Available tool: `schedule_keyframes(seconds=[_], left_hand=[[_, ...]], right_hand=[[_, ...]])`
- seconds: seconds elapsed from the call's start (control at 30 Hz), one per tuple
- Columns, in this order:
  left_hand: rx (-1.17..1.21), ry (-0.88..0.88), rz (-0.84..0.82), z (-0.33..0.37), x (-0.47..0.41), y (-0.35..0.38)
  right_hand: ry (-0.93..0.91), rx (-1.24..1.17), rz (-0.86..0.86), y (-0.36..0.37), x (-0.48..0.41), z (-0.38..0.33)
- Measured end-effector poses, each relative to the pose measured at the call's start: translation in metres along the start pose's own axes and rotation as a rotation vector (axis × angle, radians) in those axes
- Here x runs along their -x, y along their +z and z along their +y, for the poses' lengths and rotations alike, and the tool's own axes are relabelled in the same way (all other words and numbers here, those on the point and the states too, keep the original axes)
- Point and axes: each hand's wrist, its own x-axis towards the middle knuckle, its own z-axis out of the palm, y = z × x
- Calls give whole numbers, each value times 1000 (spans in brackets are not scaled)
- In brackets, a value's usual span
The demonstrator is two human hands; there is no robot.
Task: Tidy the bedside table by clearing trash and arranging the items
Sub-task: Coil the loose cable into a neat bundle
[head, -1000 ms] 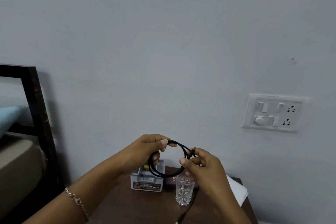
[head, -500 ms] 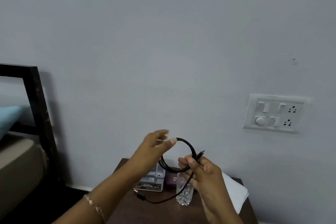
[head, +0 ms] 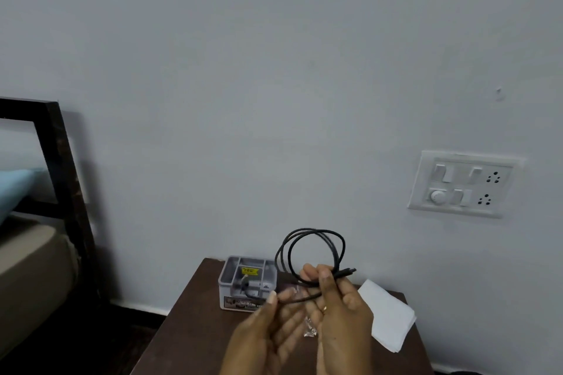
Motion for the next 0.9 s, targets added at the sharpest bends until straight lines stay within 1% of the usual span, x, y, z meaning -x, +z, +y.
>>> schedule_keyframes(seconds=[0.07,0.2,0.23,0.3,0.4,0.47,0.63,0.7,0.73,0.77,0.83,0.9], left_hand=[[18,60,23,8,-7,0],[58,94,-17,27,-15,-1],[47,86,-34,32,-15,-3],[-53,51,-93,39,-16,-6],[-217,15,-147,47,-15,-10],[-244,20,-141,48,-12,-10],[-90,41,-95,41,-6,-4],[-8,43,-81,38,-6,0],[23,46,-72,37,-6,1],[47,50,-61,36,-7,2],[90,58,-47,35,-9,3],[119,58,-59,35,-11,4]], right_hand=[[35,43,-31,-2,3,0],[126,61,-99,-6,5,-2],[153,76,-114,-7,4,-3],[182,141,-139,-10,2,-5],[141,289,-146,-15,-5,-8],[91,369,-133,-17,-8,-10],[-35,506,-125,-17,-8,-9],[-51,529,-146,-17,-8,-7],[-31,479,-168,-17,-7,-7],[17,376,-193,-16,-5,-7],[157,102,-237,-12,0,-9],[249,-109,-265,-8,4,-8]])
